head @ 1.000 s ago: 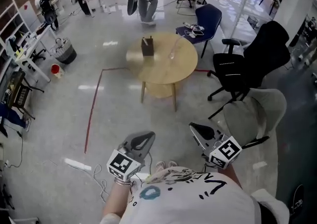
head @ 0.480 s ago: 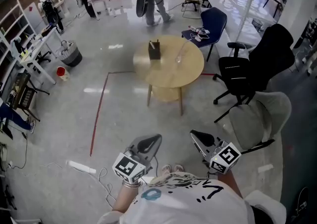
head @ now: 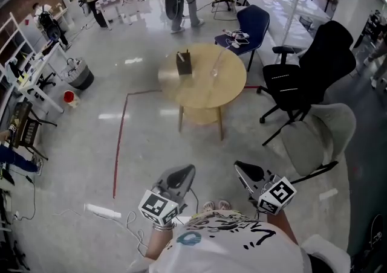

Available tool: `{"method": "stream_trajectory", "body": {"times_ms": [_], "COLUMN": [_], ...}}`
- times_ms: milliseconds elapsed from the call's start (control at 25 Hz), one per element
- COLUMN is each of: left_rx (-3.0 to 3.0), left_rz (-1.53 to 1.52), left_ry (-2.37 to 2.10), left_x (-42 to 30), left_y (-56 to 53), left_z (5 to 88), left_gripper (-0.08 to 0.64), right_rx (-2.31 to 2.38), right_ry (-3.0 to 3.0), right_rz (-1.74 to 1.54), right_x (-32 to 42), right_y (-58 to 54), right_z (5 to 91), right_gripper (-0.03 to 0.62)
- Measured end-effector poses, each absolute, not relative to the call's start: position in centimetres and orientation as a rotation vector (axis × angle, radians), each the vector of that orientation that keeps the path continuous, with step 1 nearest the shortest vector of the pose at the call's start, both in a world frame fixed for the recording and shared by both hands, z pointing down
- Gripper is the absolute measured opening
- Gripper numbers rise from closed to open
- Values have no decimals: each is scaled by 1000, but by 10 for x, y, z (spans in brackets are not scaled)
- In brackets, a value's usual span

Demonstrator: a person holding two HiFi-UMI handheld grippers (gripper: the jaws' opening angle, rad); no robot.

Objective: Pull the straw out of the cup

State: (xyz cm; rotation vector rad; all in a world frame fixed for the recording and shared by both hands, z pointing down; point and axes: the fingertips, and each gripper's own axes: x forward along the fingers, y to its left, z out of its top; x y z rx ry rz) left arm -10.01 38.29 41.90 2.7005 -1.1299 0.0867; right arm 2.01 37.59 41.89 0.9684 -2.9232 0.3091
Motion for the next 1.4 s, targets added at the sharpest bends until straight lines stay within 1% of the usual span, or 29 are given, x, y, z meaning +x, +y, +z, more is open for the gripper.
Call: {"method": "stream_trajectory", "body": {"times_ms": [320, 640, 1400], "left_rx": [2666, 2668, 2676], "left_rz": [83, 71, 57], "left_ry": [-1084, -1082, -1126], "left_x": [-116, -113, -56], "left_y": [383, 349, 189], "left_z": [434, 432, 419], "left_gripper": [15, 15, 15], "right_rx": [1013, 1000, 924], "right_ry": [-2907, -2902, -2934], "right_rz": [309, 330, 268], "right_x": [7, 7, 59], "right_y": [372, 342, 181], "right_z": [418, 420, 410], "right_gripper": [29, 29, 29]}}
